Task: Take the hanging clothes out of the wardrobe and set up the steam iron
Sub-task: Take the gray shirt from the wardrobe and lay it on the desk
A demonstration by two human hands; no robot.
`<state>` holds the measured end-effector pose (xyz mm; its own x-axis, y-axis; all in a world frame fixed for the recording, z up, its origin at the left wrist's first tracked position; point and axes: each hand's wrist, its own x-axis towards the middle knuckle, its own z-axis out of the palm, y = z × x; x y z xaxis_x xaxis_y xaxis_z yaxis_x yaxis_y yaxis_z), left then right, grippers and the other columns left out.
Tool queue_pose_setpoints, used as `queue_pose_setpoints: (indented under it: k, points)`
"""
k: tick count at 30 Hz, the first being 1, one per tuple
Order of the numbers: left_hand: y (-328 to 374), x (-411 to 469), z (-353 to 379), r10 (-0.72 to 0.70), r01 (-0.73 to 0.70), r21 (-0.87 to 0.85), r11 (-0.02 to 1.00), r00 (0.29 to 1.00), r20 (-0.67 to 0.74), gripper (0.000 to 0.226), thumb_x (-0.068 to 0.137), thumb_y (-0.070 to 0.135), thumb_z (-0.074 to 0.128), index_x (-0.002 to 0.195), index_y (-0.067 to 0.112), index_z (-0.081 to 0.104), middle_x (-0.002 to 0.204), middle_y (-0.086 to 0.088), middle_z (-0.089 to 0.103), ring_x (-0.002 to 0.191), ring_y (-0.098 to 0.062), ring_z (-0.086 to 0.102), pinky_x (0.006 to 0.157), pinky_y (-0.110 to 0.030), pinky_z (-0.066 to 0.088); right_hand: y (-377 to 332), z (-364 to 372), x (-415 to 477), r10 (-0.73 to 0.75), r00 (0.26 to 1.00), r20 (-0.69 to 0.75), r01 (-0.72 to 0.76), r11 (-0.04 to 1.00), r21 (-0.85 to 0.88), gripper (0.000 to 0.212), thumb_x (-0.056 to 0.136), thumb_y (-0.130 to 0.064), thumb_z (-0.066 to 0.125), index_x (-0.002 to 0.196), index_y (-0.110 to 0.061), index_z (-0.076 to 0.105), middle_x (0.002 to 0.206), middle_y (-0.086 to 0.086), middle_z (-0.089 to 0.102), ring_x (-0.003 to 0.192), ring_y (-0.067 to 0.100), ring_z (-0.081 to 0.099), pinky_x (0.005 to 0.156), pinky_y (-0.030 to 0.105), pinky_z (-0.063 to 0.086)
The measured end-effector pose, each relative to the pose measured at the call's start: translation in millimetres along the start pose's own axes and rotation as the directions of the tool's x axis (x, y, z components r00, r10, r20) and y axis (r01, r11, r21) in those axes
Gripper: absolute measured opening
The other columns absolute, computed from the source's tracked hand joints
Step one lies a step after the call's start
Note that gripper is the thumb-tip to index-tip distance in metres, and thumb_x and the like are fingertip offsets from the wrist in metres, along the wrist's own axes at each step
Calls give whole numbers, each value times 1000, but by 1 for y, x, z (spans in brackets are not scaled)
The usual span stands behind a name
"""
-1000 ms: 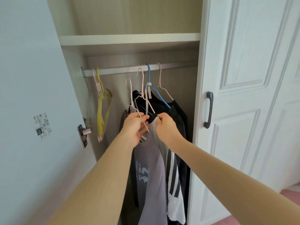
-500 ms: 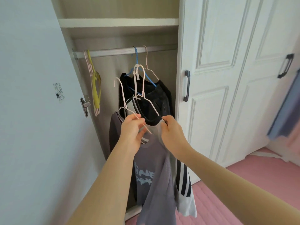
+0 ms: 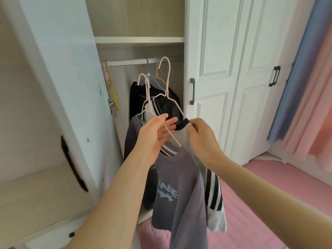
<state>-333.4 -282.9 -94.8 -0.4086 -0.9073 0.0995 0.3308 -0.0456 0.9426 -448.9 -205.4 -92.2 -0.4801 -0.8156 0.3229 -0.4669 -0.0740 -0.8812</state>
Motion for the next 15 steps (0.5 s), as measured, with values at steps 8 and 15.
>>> queue_pose_setpoints:
  k: [8,15]
  points:
    - [11,-97,1,-71,84,-83,993,986,152,26,98,27,49,123,20,51,104,-2,74,98,-21,70,86,-37,53,-26,-35,-107,15,999,-50,-18,998,-66,21,100,-20,37,111,-17,55,87,-5,58,66,6,50,49,12,39]
    - [-4,-173,11,-181,188,-21,982,966,187,22,94,17,57,115,15,63,107,5,72,98,-18,64,82,-29,52,-28,-74,-192,49,997,-57,-55,994,-99,17,99,-18,40,102,-21,56,89,-6,60,73,5,52,60,18,41]
